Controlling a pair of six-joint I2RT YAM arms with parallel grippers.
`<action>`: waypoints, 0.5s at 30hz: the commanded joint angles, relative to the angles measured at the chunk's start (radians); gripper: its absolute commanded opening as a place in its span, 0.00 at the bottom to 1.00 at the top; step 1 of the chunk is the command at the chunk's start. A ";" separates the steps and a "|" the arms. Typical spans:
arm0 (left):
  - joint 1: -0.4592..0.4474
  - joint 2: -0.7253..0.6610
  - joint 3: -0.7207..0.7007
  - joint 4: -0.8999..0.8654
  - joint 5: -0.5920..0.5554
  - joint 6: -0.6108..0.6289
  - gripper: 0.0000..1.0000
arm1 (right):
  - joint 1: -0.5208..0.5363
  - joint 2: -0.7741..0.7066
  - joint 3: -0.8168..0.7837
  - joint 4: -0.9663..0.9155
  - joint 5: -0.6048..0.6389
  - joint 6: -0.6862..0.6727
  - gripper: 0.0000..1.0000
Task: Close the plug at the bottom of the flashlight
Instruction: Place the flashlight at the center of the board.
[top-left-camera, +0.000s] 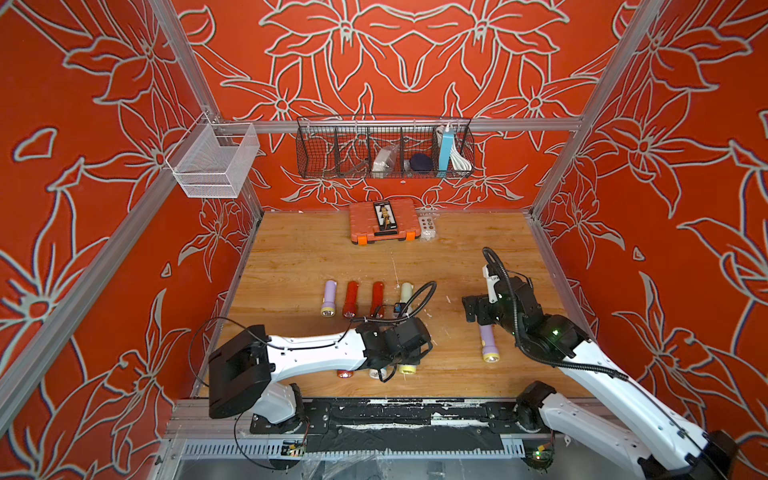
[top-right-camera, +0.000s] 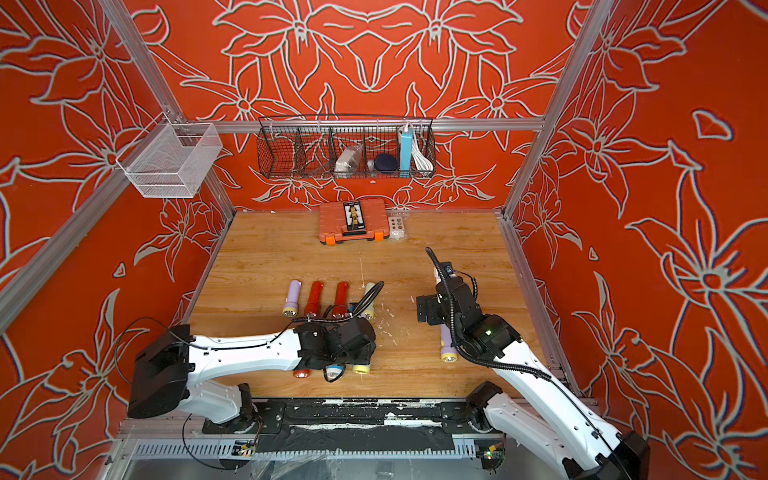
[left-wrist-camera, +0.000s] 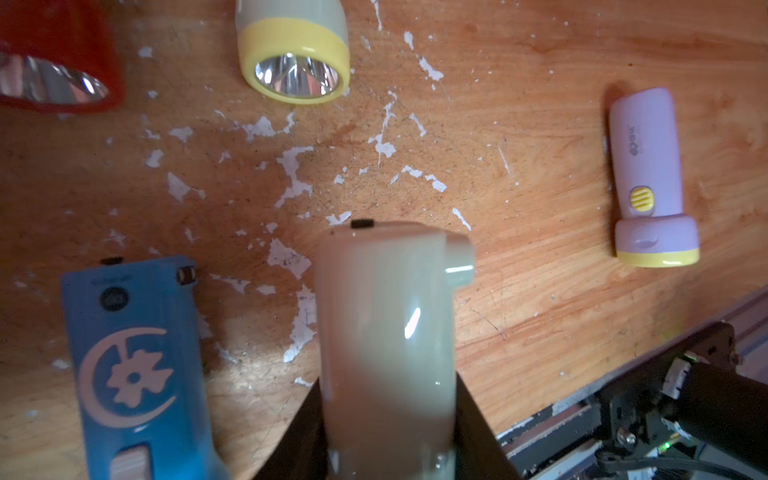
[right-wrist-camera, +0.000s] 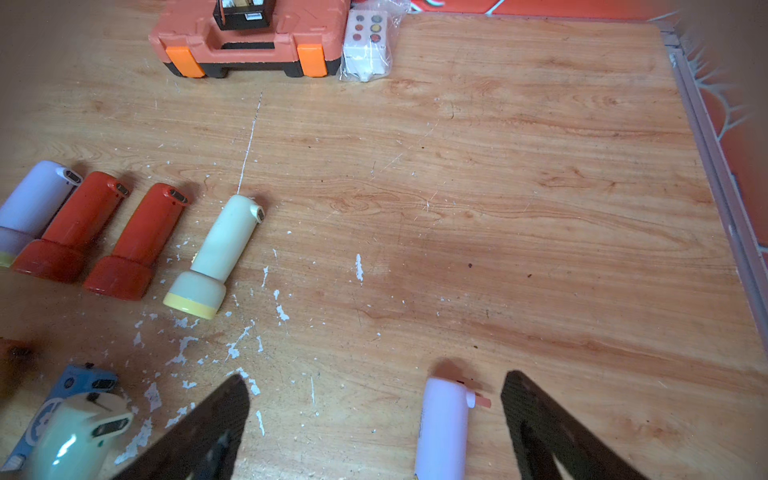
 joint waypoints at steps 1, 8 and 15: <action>-0.005 0.047 0.022 -0.007 -0.040 -0.076 0.00 | -0.012 -0.028 -0.013 0.024 -0.006 -0.015 0.98; -0.003 0.166 0.113 -0.059 -0.074 -0.055 0.01 | -0.023 -0.098 -0.041 0.035 -0.003 -0.009 0.98; 0.001 0.279 0.186 -0.103 -0.016 -0.041 0.08 | -0.032 -0.123 -0.050 0.032 0.024 -0.005 0.98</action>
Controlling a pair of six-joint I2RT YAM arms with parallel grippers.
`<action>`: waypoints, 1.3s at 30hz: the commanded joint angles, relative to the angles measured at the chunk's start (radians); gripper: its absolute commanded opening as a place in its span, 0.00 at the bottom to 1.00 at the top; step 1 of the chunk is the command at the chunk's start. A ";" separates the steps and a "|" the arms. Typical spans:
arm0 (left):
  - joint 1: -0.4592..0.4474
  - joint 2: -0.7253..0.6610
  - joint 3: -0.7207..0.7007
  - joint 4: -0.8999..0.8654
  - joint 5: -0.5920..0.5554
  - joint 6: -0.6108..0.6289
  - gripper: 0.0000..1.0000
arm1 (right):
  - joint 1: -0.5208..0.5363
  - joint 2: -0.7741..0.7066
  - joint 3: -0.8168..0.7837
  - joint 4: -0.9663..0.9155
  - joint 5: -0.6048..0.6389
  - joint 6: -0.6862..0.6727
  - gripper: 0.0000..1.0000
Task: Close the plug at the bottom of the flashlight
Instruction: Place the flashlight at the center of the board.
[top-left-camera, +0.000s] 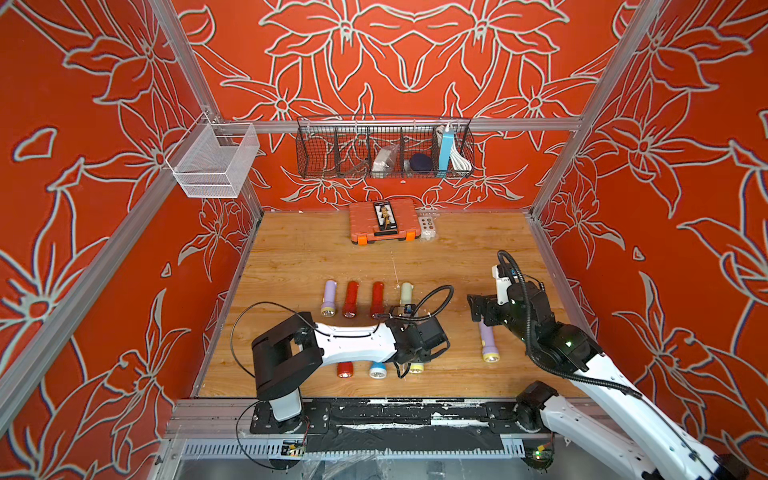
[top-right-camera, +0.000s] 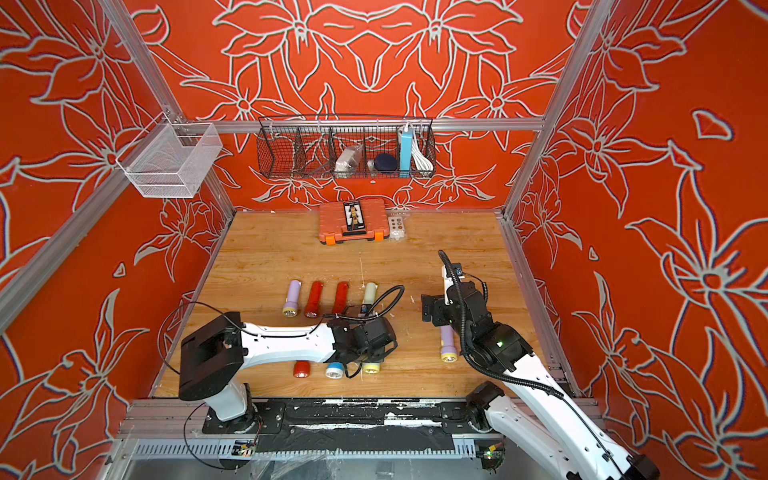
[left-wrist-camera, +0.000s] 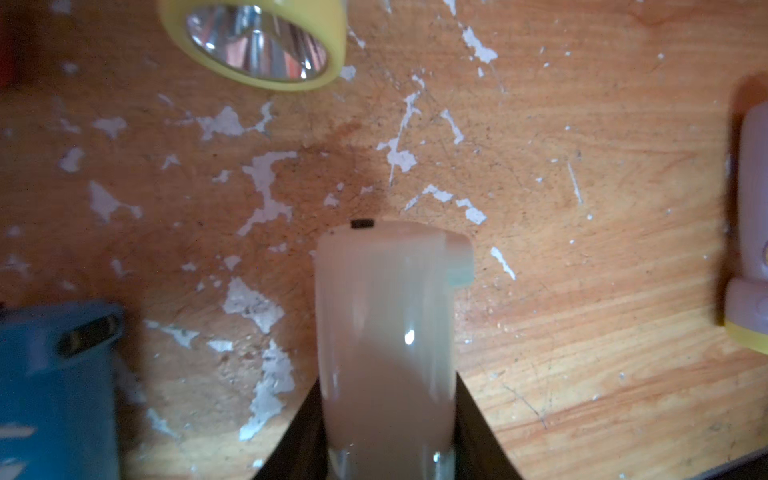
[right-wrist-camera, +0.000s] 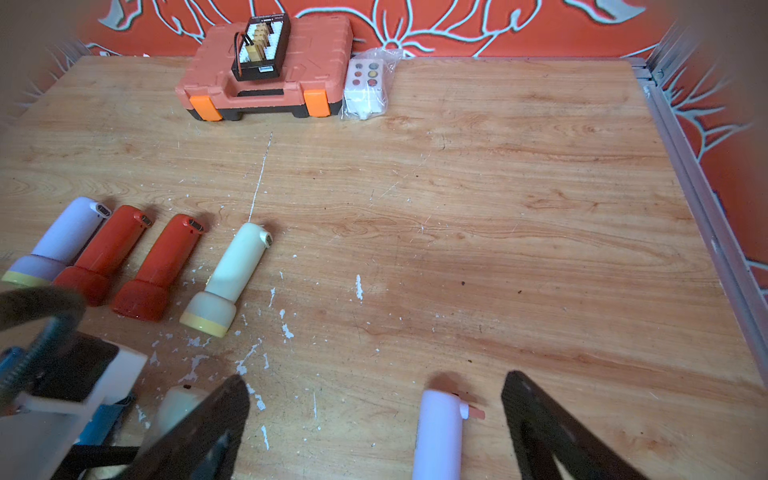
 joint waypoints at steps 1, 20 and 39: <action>0.003 0.035 0.031 -0.060 0.008 0.002 0.09 | -0.009 -0.016 -0.021 0.011 0.028 0.004 0.98; 0.023 0.006 0.025 -0.071 0.074 0.036 0.59 | -0.023 0.031 0.010 -0.007 0.058 -0.004 0.98; 0.292 -0.372 0.090 -0.060 0.092 0.399 0.71 | -0.037 0.220 0.096 -0.091 0.020 0.025 0.98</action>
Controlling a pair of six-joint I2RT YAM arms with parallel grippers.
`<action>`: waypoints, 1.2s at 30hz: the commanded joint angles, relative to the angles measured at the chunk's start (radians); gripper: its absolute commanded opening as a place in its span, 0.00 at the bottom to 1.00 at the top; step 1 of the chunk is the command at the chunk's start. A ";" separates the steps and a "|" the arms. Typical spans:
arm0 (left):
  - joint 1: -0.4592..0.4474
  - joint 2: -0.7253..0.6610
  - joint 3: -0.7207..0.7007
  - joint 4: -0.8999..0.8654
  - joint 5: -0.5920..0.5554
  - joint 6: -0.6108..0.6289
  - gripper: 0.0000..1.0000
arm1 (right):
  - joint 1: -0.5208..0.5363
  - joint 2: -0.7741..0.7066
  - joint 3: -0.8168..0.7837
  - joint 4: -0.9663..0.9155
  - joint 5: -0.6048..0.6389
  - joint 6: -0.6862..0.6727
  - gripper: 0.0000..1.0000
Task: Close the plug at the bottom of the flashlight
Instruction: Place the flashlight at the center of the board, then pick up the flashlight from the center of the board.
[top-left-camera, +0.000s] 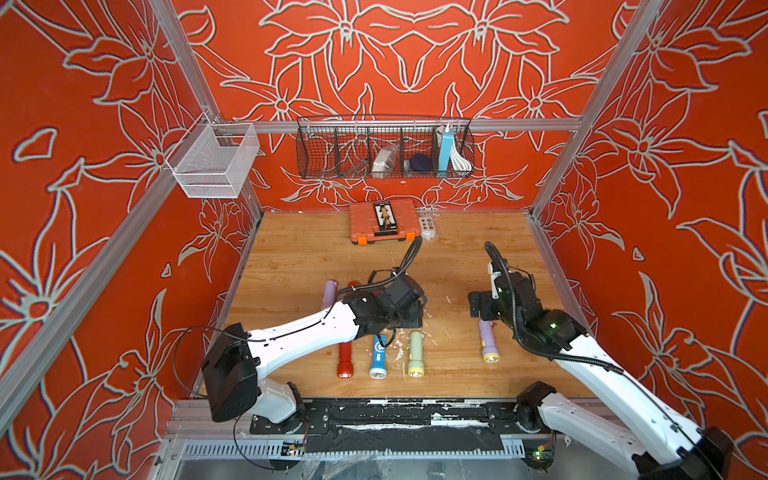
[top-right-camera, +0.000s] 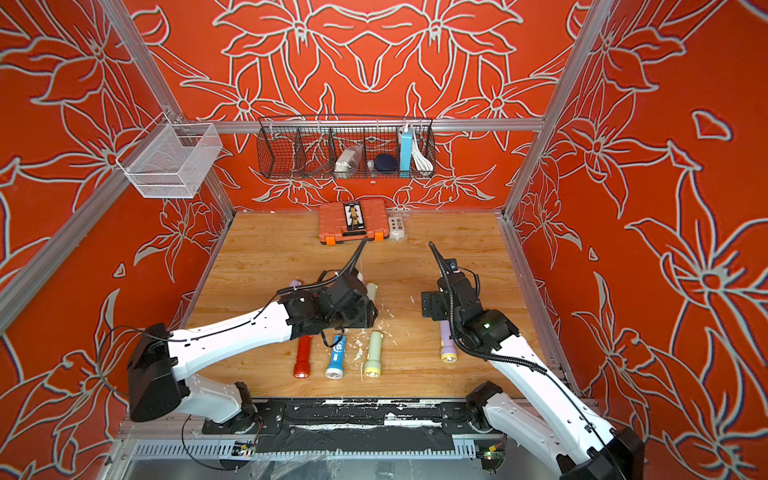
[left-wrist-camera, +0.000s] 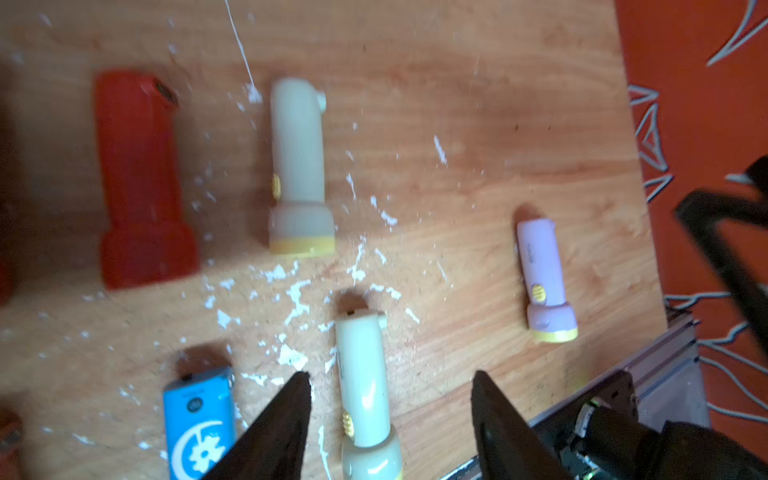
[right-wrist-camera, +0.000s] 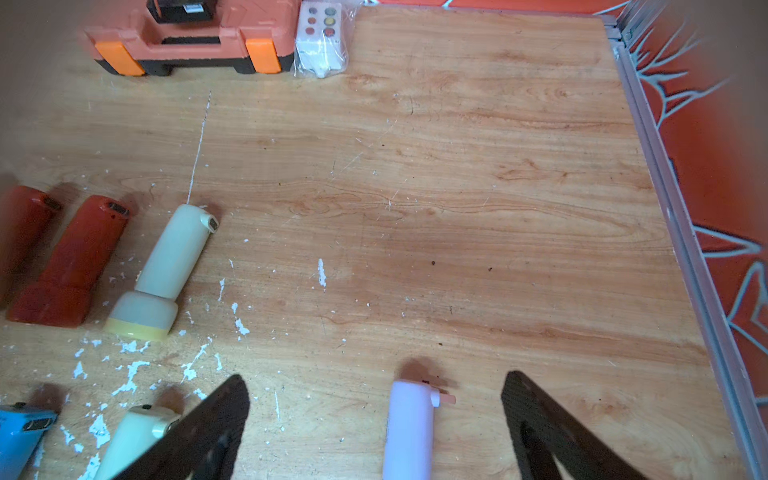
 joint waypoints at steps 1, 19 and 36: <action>0.080 -0.062 0.000 0.030 0.030 0.143 0.99 | -0.005 0.056 0.033 -0.041 -0.034 0.021 0.98; 0.423 -0.204 -0.061 0.129 0.321 0.404 1.00 | -0.036 0.265 0.036 -0.180 0.040 0.072 0.81; 0.455 -0.228 -0.081 0.153 0.374 0.362 1.00 | -0.073 0.314 -0.101 -0.179 -0.083 0.224 0.59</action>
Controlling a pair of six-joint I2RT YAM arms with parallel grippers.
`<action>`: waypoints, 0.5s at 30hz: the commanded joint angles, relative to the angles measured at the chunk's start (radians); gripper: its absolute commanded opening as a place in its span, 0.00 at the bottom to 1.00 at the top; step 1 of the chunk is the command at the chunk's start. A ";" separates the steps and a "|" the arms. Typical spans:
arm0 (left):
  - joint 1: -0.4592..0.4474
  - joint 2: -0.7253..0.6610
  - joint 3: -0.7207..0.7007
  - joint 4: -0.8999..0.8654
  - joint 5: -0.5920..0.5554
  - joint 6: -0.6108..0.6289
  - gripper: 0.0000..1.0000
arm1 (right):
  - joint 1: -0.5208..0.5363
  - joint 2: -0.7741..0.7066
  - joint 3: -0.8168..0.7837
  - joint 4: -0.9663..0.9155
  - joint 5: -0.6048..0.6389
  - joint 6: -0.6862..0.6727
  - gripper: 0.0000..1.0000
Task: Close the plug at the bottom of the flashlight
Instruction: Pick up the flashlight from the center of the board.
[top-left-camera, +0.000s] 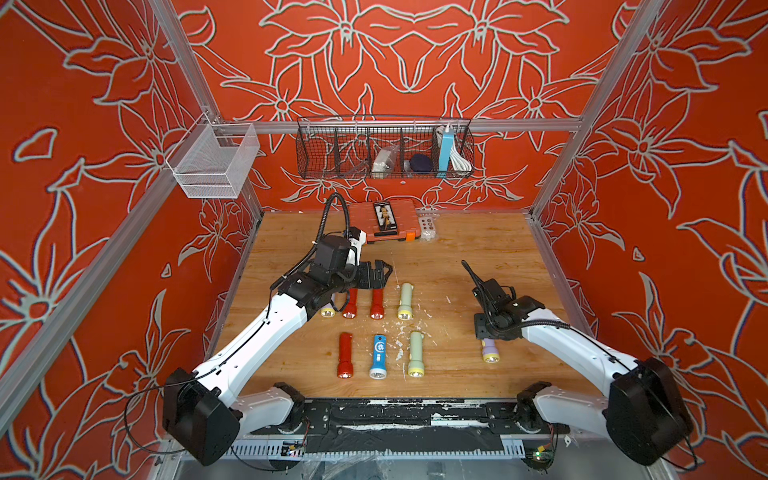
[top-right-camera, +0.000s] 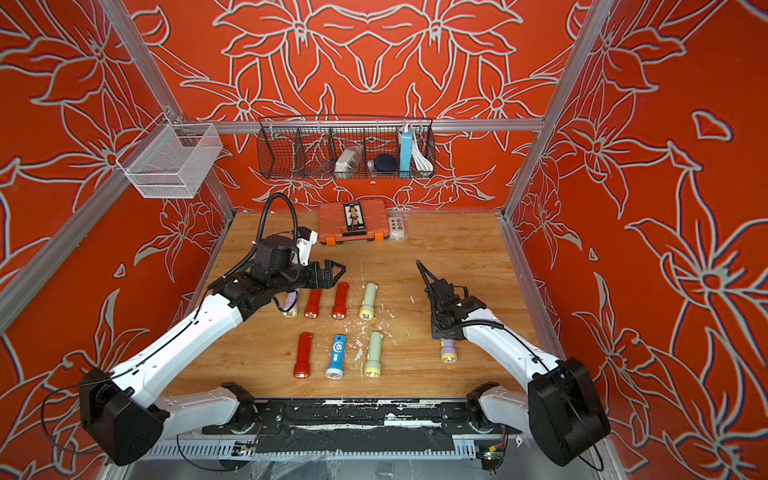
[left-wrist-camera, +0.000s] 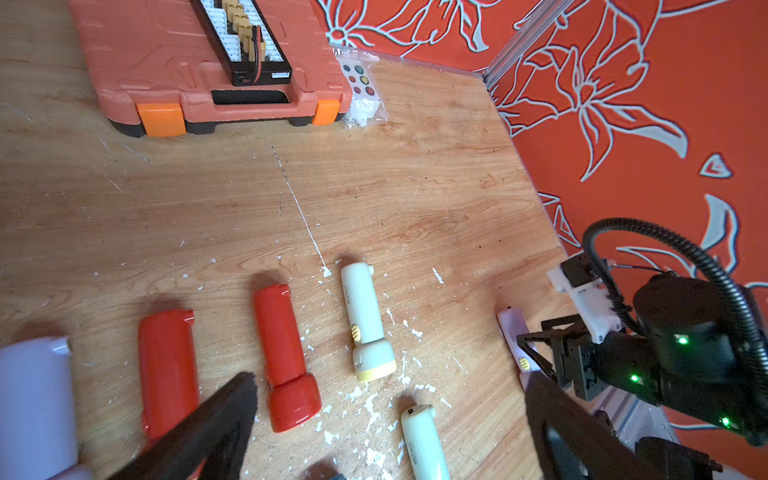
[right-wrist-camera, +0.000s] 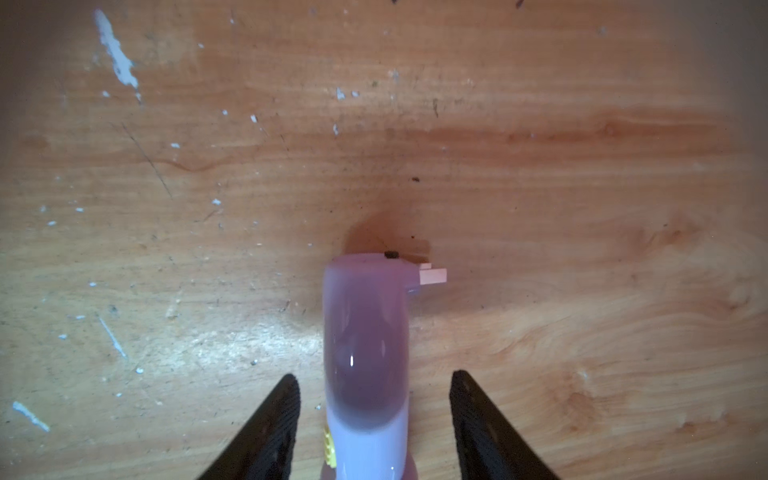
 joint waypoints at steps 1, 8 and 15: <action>0.012 -0.019 -0.017 0.027 0.028 -0.008 1.00 | -0.003 0.017 -0.013 -0.012 -0.012 0.063 0.59; 0.030 -0.011 -0.028 0.040 0.043 -0.032 1.00 | -0.005 0.075 -0.022 0.019 0.000 0.084 0.51; 0.042 -0.006 -0.030 0.044 0.060 -0.047 1.00 | -0.004 0.142 -0.040 0.070 -0.015 0.077 0.42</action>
